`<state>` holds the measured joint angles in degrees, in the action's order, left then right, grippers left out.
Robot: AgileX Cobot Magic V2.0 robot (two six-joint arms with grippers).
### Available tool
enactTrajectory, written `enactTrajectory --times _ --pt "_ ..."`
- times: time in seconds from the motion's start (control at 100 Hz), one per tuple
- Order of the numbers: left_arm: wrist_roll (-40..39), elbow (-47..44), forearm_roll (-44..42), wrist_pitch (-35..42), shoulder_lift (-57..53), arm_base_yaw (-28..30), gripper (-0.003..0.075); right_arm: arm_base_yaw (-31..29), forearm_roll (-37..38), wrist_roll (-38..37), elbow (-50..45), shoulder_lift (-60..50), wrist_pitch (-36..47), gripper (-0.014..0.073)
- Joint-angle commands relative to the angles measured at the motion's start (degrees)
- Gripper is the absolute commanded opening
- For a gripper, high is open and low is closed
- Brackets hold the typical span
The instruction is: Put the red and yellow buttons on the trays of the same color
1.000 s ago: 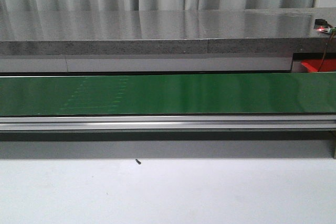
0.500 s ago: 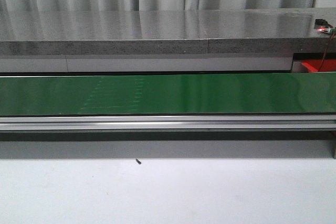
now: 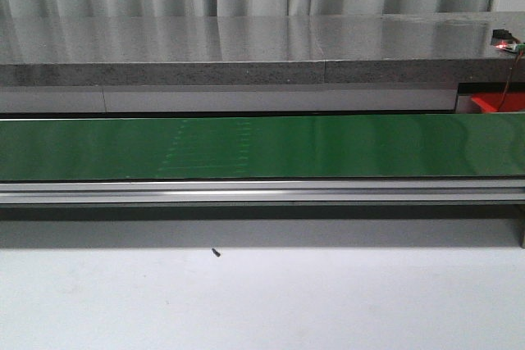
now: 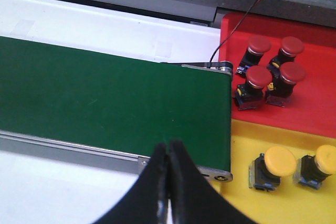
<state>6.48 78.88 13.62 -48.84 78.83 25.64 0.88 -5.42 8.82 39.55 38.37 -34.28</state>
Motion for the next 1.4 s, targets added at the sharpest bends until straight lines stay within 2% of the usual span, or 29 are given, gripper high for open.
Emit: enactTrajectory --times 0.0,0.3,0.44,0.86,1.39 --pt "-1.47 6.63 0.87 1.01 5.45 1.55 0.0554 -0.3 0.35 -0.06 1.45 -0.32 3.34 -0.0068" --pt "-3.7 25.15 1.25 -6.54 27.26 2.81 0.0554 -0.3 0.35 -0.06 1.45 -0.32 2.02 -0.0068" --pt "-5.16 30.64 1.37 -8.72 33.88 2.81 0.0554 -0.3 0.35 -0.06 1.45 -0.32 2.02 -0.0068" --pt "-6.97 30.92 0.73 -5.4 41.19 2.81 0.0531 -0.3 0.35 -0.06 1.45 -0.32 2.38 -0.0068" --pt "-8.71 30.92 0.64 -2.61 44.39 2.81 0.0526 -0.3 0.35 -0.06 1.45 -0.25 2.38 -0.0068"
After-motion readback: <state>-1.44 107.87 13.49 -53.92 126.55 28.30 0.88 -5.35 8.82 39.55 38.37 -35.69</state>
